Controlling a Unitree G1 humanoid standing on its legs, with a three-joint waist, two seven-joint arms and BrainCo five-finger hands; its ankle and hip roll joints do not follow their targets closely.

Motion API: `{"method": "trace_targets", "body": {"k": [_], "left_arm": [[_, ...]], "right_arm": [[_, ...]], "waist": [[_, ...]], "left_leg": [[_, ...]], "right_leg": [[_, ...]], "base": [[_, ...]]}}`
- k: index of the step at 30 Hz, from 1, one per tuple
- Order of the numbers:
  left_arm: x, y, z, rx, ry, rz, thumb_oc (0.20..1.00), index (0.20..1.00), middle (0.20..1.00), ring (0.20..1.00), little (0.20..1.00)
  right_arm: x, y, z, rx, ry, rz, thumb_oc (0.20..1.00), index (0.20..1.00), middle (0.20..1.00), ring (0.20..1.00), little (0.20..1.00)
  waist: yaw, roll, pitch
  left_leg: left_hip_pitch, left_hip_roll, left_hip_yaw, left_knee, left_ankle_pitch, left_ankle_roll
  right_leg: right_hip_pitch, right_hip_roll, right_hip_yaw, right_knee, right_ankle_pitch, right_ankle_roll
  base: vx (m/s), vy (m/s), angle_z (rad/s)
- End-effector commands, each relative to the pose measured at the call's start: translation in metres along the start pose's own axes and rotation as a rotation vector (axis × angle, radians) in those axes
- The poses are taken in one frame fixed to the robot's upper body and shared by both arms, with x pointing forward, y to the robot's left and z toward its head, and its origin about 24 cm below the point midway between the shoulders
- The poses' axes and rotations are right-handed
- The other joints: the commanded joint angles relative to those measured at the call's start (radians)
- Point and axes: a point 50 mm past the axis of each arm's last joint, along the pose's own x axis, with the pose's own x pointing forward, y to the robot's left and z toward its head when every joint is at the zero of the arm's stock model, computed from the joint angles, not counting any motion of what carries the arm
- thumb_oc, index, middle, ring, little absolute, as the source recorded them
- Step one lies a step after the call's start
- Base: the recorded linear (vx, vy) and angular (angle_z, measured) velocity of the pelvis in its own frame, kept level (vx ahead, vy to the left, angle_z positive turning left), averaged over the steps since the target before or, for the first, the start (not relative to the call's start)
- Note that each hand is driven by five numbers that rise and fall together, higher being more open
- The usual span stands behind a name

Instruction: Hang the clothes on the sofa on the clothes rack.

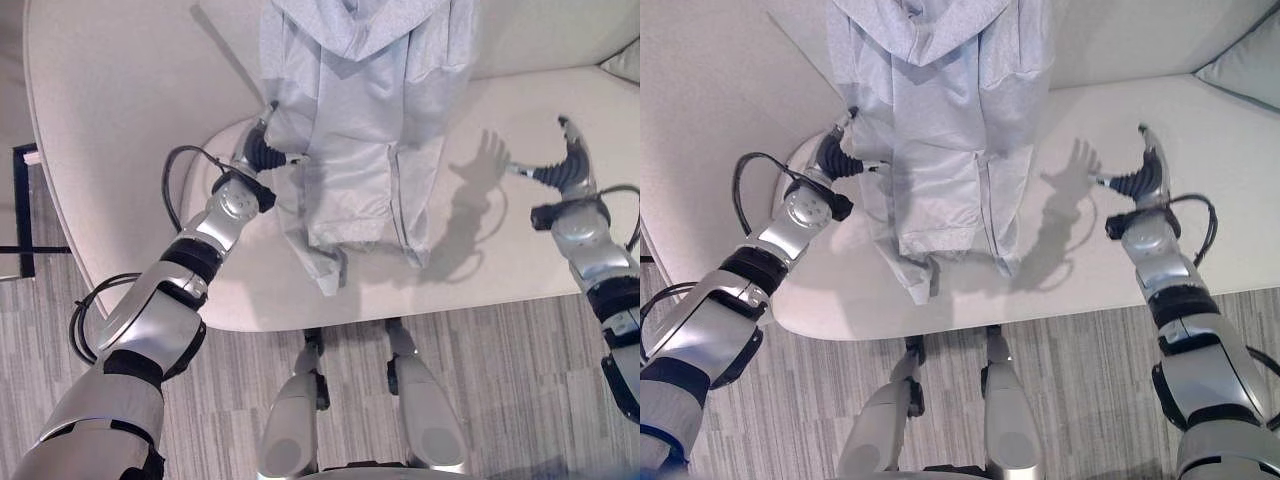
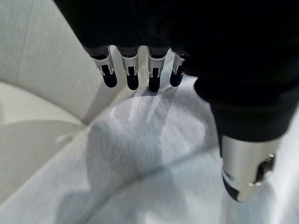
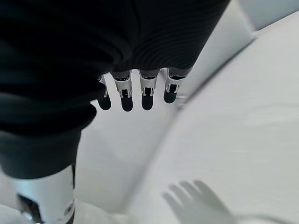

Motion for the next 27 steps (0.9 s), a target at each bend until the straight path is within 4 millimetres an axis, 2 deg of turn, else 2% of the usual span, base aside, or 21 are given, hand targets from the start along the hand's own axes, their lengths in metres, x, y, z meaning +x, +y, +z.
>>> {"method": "trace_targets", "body": {"k": [1,7,9,13,18,20,26,27], "left_arm": [[0.005,0.016,0.013,-0.023,-0.074,0.112,1.000,1.000,1.000,1.000,1.000],[-0.001,0.027,0.035,-0.107,-0.193,0.194,1.000,1.000,1.000,1.000,1.000],[-0.004,0.027,0.037,-0.133,-0.209,0.201,1.000,1.000,1.000,1.000,1.000],[-0.024,0.031,0.039,-0.250,-0.268,0.252,1.000,1.000,1.000,1.000,1.000],[-0.025,0.041,0.034,-0.216,-0.257,0.302,1.000,1.000,1.000,1.000,1.000],[-0.019,0.046,0.029,-0.156,-0.224,0.314,1.000,1.000,1.000,1.000,1.000],[0.002,0.061,0.030,-0.046,-0.181,0.341,1.000,1.000,1.000,1.000,1.000],[0.008,0.066,0.032,-0.022,-0.168,0.355,1.000,1.000,1.000,1.000,1.000]], "right_arm": [[0.000,-0.015,0.008,0.012,-0.087,-0.079,1.000,1.000,1.000,1.000,1.000],[-0.009,-0.024,0.010,0.015,-0.140,-0.120,1.000,1.000,1.000,1.000,1.000],[-0.011,-0.026,0.010,0.010,-0.145,-0.121,1.000,1.000,1.000,1.000,1.000],[-0.020,-0.032,0.002,-0.031,-0.147,-0.126,1.000,1.000,1.000,1.000,1.000],[-0.016,-0.036,0.005,-0.034,-0.155,-0.136,1.000,1.000,1.000,1.000,1.000],[-0.007,-0.037,0.018,-0.022,-0.182,-0.140,1.000,1.000,1.000,1.000,1.000],[0.012,-0.032,0.053,-0.001,-0.265,-0.117,1.000,1.000,1.000,1.000,1.000],[0.018,-0.029,0.067,-0.003,-0.304,-0.108,1.000,1.000,1.000,1.000,1.000]], "waist": [[0.025,-0.026,-0.089],[0.036,-0.025,-0.087],[0.038,-0.024,-0.087],[0.057,-0.023,-0.083],[0.068,-0.026,-0.077],[0.075,-0.029,-0.072],[0.072,-0.038,-0.058],[0.069,-0.045,-0.054]], "left_leg": [[-0.014,-0.008,-0.024,0.001,-0.029,-0.044],[-0.007,-0.015,-0.037,0.001,-0.037,-0.043],[-0.005,-0.016,-0.039,0.001,-0.037,-0.043],[-0.003,-0.018,-0.052,0.001,-0.041,-0.044],[-0.006,-0.019,-0.060,0.001,-0.040,-0.047],[-0.013,-0.018,-0.062,0.001,-0.036,-0.051],[-0.032,-0.015,-0.065,0.001,-0.025,-0.056],[-0.043,-0.013,-0.068,0.001,-0.021,-0.055]], "right_leg": [[0.061,-0.025,-0.014,0.002,-0.095,0.096],[0.074,-0.031,-0.028,0.002,-0.103,0.096],[0.076,-0.032,-0.032,0.002,-0.104,0.097],[0.085,-0.035,-0.044,0.002,-0.111,0.096],[0.085,-0.036,-0.049,0.002,-0.112,0.094],[0.080,-0.035,-0.050,0.002,-0.110,0.094],[0.064,-0.030,-0.052,0.002,-0.101,0.097],[0.054,-0.029,-0.051,0.002,-0.099,0.098]], "base": [[0.03,-0.004,0.05],[0.03,-0.016,0.11],[0.03,-0.013,0.12],[0.03,-0.027,0.01],[0.00,-0.010,0.06],[-0.01,-0.025,0.14],[-0.01,-0.009,0.03],[0.00,0.000,0.00]]}}
